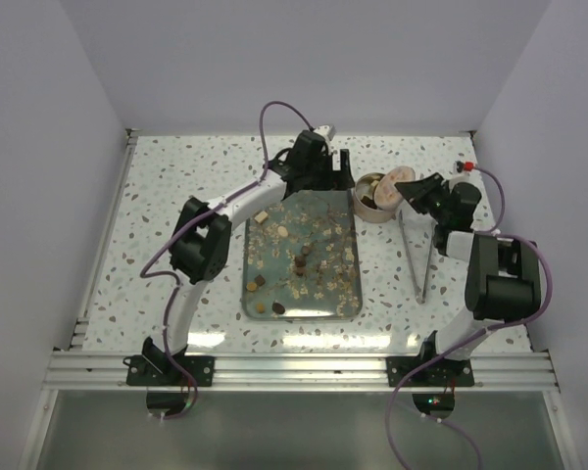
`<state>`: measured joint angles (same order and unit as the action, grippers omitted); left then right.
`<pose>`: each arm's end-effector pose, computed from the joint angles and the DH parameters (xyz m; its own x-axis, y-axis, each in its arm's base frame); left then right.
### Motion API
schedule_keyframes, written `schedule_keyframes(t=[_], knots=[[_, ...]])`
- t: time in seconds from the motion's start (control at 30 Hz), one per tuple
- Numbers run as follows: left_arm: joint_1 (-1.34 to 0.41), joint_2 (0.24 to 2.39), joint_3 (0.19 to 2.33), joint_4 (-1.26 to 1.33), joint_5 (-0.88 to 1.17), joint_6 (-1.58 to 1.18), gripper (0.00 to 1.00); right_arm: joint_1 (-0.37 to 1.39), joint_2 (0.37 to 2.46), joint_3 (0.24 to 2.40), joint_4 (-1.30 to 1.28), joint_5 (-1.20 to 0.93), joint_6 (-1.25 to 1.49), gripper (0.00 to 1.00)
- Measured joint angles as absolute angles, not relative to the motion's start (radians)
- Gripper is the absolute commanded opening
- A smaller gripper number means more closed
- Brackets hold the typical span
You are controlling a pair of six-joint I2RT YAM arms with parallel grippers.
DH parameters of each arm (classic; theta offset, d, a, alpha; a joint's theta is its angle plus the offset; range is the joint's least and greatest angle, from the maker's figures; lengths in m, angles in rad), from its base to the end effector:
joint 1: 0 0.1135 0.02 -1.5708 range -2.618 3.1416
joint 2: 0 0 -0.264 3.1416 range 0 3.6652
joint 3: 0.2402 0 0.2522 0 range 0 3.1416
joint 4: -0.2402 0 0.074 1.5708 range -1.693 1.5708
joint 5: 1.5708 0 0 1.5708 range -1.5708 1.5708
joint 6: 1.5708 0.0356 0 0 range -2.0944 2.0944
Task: Pack the chocolate
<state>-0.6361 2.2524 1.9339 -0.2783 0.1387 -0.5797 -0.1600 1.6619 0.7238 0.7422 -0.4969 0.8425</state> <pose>0.4219 -0.3177 0.2374 -0.7509 -0.1199 -0.6494 0.3216 0.7926 -0.5181 0.3389 -0.0375 0.1938 -0.3679 0.7239 -0.5836 -0.0706 0.6041 0.7938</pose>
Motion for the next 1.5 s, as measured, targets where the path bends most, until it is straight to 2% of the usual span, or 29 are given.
schedule_keyframes(t=[0.33,0.43,0.47,0.77,1.07,1.5], knots=[[-0.654,2.273,1.934,-0.266,0.134,-0.613,0.98,-0.205,1.682,0.662,0.855,-0.514,0.876,0.01],[-0.656,2.273,1.934,-0.262,0.134,-0.618,0.98,-0.222,1.682,0.655,0.854,-0.52,0.871,0.07],[-0.656,2.273,1.934,-0.259,0.134,-0.618,0.98,-0.226,1.682,0.653,0.854,-0.522,0.87,0.12],[-0.656,2.273,1.934,-0.253,0.134,-0.621,0.98,-0.241,1.684,0.65,0.78,-0.53,0.809,0.29],[-0.657,2.273,1.934,-0.252,0.134,-0.621,0.98,-0.244,1.69,0.651,0.738,-0.531,0.778,0.35],[-0.657,2.273,1.934,-0.242,0.144,-0.627,0.98,-0.244,1.697,0.687,0.65,-0.549,0.741,0.38]])
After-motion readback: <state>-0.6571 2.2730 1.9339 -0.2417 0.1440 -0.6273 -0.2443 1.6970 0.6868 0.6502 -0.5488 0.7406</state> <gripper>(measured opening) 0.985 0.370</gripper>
